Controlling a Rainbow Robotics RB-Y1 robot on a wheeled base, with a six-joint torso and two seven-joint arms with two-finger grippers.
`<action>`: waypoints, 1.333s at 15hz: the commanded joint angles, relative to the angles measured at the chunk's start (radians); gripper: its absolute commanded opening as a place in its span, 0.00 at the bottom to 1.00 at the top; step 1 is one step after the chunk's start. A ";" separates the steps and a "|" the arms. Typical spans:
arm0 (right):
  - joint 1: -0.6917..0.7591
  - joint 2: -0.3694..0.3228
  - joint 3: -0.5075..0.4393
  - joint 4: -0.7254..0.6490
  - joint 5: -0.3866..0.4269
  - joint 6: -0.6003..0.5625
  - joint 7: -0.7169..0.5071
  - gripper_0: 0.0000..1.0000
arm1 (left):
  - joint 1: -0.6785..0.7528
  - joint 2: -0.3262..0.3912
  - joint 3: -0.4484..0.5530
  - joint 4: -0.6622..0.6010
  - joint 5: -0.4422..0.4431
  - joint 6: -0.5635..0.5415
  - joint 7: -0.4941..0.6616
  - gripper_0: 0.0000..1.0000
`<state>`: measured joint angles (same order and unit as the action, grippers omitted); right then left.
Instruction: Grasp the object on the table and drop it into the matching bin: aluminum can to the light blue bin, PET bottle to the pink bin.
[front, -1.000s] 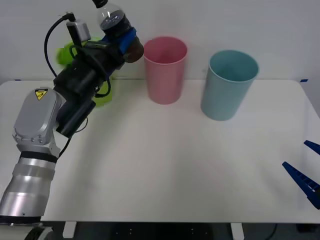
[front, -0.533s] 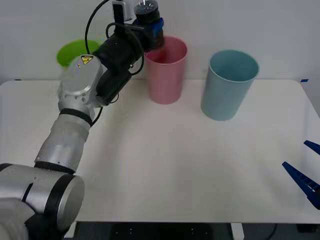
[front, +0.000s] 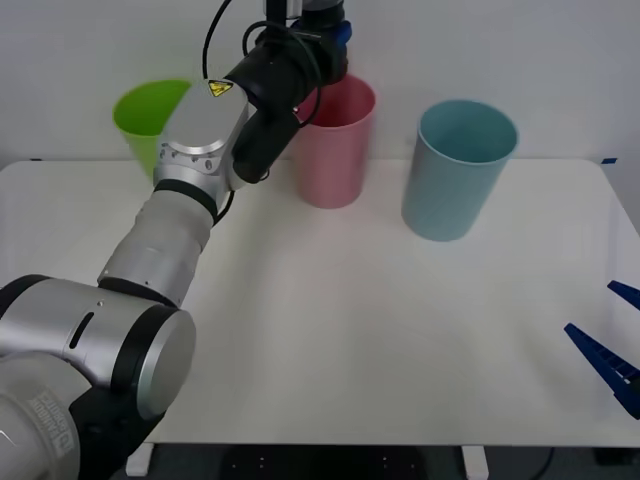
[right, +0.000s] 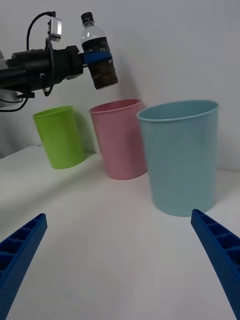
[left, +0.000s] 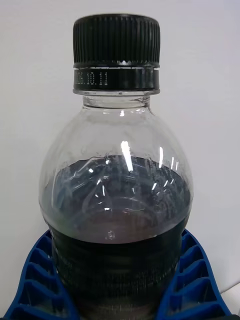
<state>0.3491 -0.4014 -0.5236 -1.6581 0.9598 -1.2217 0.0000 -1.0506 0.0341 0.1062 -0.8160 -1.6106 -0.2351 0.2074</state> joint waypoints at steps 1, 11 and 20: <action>0.000 0.000 0.000 0.000 0.000 0.000 0.000 1.00 | 0.001 0.000 -0.003 0.000 0.004 0.006 0.000 0.00; 0.000 0.000 0.000 0.000 0.000 0.000 0.000 1.00 | 0.006 0.001 -0.005 0.000 0.074 0.003 0.001 1.00; 0.000 0.000 0.000 0.000 0.000 0.000 0.000 1.00 | 0.245 0.144 -0.140 -0.261 0.393 -0.066 -0.013 1.00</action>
<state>0.3490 -0.4014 -0.5236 -1.6581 0.9599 -1.2217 0.0000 -0.8380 0.1558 -0.0210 -1.0386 -1.2495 -0.2925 0.1917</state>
